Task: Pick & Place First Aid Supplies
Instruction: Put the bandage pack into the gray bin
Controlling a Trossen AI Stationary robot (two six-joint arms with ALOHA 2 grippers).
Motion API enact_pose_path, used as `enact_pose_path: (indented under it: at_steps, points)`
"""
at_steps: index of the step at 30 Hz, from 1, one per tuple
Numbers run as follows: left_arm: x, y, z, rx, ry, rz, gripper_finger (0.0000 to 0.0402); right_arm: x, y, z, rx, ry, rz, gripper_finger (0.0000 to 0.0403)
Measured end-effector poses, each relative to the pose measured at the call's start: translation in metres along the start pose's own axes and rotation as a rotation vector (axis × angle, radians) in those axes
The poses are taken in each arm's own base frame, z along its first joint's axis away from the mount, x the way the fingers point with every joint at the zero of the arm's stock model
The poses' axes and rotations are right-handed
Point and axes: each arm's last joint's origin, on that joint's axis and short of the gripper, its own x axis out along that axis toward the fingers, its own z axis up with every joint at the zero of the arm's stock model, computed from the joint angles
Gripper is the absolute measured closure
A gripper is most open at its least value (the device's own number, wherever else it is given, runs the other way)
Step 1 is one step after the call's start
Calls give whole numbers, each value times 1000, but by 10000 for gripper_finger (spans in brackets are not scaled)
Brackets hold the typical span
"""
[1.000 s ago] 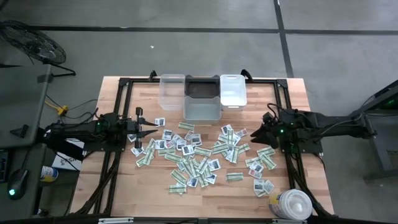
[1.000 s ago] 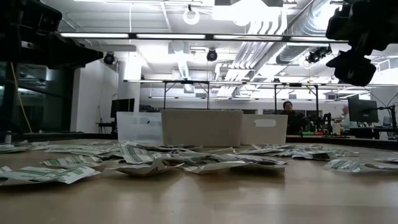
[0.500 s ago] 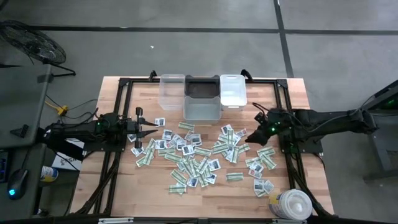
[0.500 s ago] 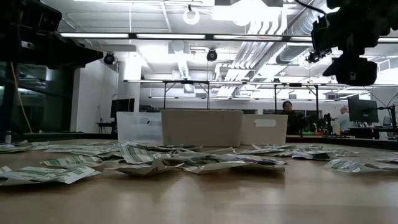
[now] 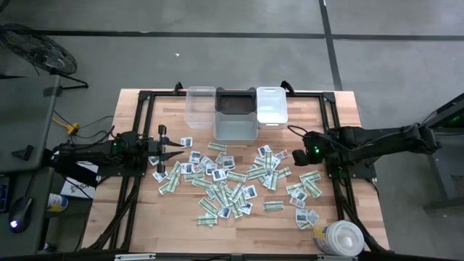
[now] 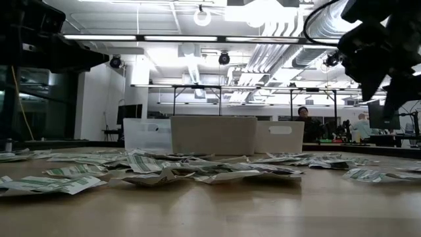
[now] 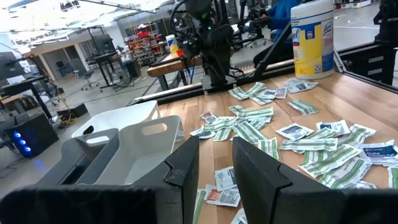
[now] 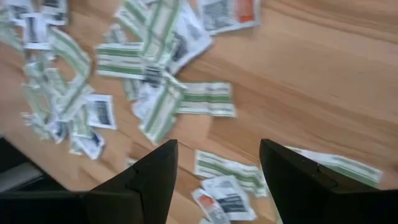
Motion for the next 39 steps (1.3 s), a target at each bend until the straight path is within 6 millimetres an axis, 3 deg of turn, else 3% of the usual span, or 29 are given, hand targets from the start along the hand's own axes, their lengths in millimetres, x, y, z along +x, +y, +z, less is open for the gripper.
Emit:
enact_pose_path:
  at_steps: [11,23,27,35,39]
  points:
    - [0,0,0,0,0,0,305,8,-11,-3,32,101,-184,183]
    - [0,0,0,0,0,0,305,29,-10,1,77,132,-339,183]
    - [0,0,0,0,0,1,305,37,-2,4,27,138,-339,183]
    - [0,0,0,0,-1,0,305,32,21,11,-253,193,-422,183]
    - [0,0,0,0,0,0,305,39,28,13,-218,243,-493,183]
